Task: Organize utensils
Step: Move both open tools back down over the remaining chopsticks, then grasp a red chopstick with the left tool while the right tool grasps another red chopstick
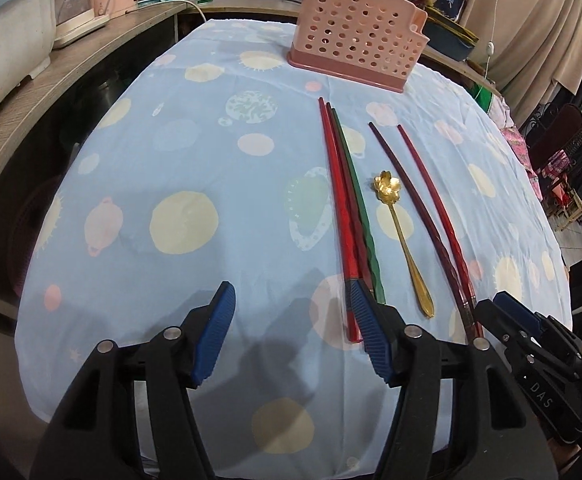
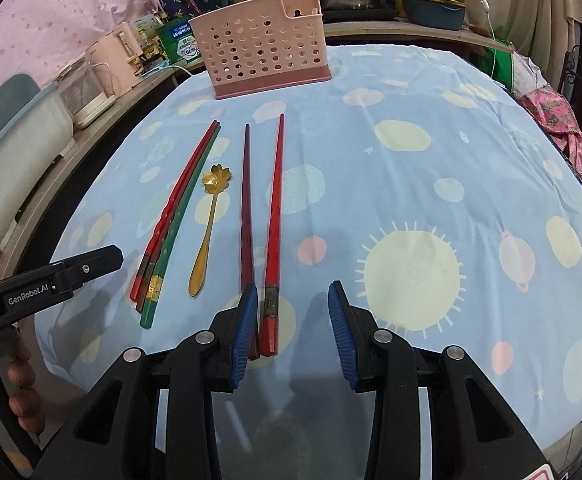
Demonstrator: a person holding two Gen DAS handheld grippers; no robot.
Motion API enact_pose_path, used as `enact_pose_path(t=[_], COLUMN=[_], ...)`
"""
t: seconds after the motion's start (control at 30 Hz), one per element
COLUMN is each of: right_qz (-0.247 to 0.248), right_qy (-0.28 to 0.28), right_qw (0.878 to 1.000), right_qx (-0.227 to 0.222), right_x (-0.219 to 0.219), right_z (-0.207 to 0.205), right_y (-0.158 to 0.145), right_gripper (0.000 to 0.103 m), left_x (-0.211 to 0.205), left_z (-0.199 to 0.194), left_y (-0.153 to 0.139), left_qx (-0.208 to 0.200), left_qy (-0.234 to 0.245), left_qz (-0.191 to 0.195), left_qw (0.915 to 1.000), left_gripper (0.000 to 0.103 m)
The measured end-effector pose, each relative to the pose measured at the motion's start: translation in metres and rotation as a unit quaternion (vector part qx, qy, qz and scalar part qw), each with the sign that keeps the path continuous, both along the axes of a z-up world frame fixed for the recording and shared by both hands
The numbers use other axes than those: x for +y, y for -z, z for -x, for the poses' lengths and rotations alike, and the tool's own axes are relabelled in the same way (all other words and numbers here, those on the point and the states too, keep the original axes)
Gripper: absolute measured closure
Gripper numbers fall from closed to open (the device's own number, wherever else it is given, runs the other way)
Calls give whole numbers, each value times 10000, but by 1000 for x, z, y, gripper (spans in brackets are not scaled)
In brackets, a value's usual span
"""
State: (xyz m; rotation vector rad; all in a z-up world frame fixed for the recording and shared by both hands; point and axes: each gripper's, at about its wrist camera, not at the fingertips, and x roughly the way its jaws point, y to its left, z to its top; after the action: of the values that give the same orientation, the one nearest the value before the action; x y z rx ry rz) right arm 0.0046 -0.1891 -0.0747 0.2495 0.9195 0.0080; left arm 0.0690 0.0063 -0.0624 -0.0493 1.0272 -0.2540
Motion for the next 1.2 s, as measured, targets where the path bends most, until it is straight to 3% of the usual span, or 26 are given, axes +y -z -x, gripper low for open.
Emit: enact_pose_path(t=[0.23,0.47,0.77,1.2], right_qz=[42,59,80,80], right_qy=[-22,23,20,17], right_qw=[10000,10000,9999,9999], right_qx=[33,67,65,68], right_x=[1,0,0,1], right_z=[-1,-2,-2,-2], right_y=[4,7,8,8], right_gripper=[72,82,82,83], left_x=[-9,-14,-19,-21], left_z=[-1,0,2,5], left_y=[5,11,14,13], left_qx=[6,-3,-138,-143], left_qy=[132,193,307,446], left_qz=[-32,-157,-360,-210], left_qw=[9999,9997,9988,9987], left_gripper=[46,46,46,67])
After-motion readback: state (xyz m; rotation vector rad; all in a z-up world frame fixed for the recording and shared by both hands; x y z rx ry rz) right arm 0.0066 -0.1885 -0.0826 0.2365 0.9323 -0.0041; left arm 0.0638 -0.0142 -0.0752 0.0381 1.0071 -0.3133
